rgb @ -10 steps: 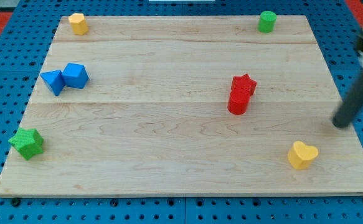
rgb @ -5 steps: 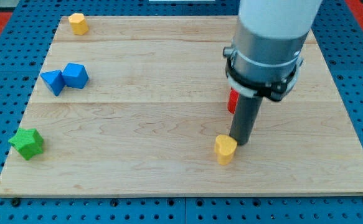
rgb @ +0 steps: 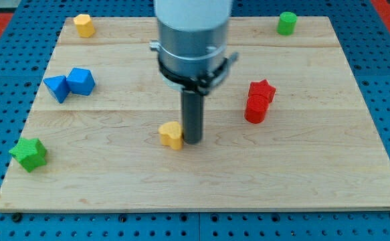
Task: Push the yellow heart to the right of the yellow hexagon
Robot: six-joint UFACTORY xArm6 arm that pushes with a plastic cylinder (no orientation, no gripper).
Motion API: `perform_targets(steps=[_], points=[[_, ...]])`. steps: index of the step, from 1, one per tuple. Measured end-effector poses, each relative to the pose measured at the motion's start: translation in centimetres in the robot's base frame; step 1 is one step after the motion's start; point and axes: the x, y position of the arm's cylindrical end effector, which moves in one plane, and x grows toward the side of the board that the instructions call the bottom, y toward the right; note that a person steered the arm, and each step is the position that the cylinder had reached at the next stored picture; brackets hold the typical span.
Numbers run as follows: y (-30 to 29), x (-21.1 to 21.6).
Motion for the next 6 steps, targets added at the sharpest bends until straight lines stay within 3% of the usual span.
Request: perform_targets(steps=[1, 2, 3, 4, 6], points=[[-2.3, -0.6], [-2.1, 3.7], [-5.2, 3.3], [-8.3, 1.4], [-8.9, -3.5]])
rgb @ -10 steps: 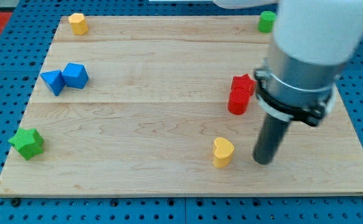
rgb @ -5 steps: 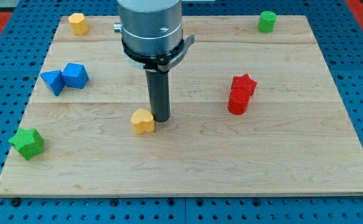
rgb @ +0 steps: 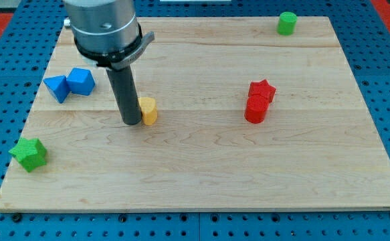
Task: Push the yellow heart to the right of the yellow hexagon
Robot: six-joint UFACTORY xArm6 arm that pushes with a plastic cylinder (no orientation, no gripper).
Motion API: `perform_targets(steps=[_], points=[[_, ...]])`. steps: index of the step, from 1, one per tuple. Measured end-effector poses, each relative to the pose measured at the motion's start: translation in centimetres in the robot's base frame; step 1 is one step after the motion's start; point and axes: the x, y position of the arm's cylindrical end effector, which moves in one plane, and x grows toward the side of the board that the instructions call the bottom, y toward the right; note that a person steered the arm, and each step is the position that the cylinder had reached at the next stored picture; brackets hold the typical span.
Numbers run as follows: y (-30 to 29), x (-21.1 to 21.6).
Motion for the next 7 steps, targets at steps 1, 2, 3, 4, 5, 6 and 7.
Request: perform_targets(steps=[1, 2, 3, 4, 5, 6, 7], points=[[1.9, -1.1], [6.3, -1.1], [9.4, -1.1], [11.9, -1.0], [10.8, -4.7], [6.5, -7.7], [5.7, -9.3]])
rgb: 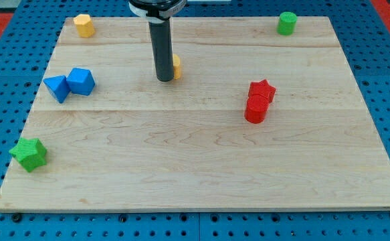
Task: Push the yellow heart to the right of the yellow hexagon
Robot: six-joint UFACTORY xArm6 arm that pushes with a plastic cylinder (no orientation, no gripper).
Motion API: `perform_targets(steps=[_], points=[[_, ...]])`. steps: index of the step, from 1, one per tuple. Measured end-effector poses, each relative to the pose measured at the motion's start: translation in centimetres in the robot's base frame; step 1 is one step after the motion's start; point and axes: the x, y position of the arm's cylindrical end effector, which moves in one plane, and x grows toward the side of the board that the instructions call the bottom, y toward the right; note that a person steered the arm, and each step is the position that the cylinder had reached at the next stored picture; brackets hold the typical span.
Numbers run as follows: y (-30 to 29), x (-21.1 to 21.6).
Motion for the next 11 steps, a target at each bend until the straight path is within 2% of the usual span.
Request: perform_targets(steps=[1, 3, 5, 7, 11], points=[[2.5, -0.2], [-1.7, -6.4], [2.6, -8.1], [-5.2, -11.2], [-13.2, -12.3]])
